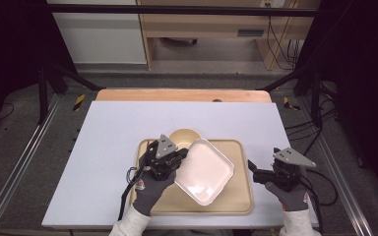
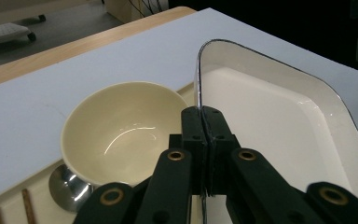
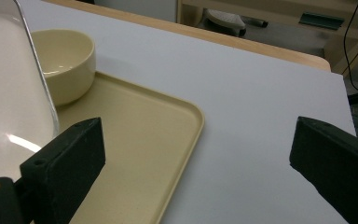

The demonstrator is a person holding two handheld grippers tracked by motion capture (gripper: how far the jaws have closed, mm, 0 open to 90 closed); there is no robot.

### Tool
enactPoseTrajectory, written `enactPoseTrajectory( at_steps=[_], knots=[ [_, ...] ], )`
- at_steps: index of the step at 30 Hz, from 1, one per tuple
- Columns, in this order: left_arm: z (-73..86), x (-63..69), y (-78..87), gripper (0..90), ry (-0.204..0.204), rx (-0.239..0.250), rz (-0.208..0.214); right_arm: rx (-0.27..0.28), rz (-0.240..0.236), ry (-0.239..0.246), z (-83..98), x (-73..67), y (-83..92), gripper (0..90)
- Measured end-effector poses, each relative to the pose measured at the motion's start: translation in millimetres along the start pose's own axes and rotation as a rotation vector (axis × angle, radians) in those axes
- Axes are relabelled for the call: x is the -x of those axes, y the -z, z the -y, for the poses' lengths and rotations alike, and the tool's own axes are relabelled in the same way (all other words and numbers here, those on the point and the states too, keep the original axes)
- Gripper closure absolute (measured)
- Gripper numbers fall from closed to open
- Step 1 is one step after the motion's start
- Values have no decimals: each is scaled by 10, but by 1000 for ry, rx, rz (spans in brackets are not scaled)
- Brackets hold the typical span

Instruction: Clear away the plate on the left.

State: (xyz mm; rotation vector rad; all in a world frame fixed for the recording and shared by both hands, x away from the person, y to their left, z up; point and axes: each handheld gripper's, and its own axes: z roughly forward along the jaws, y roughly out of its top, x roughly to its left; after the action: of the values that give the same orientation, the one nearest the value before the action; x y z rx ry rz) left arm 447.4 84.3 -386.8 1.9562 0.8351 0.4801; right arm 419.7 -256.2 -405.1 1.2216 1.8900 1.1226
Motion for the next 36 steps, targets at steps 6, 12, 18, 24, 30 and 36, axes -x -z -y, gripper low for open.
enactPoseTrajectory(
  at_steps=[6, 12, 18, 24, 30, 36],
  knots=[
    [16, 101, -150, 890, -16, -26, 7, 1, -2, -1, 0, -5, -6, 35],
    [36, 200, -290, 890, -13, -40, 15, 4, -4, 3, -2, 1, -1, 35],
    [62, 267, -425, 890, -21, -57, 15, 7, -7, -4, -9, 0, 14, 34],
    [78, 311, -557, 890, -13, -77, 34, 11, -7, -2, -10, 11, 22, 34],
    [102, 312, -653, 890, -10, -103, 36, 16, -11, -9, -15, 18, 38, 34],
    [116, 279, -708, 890, -8, -132, 29, 13, -11, -6, -12, 20, 32, 34]
  ],
)
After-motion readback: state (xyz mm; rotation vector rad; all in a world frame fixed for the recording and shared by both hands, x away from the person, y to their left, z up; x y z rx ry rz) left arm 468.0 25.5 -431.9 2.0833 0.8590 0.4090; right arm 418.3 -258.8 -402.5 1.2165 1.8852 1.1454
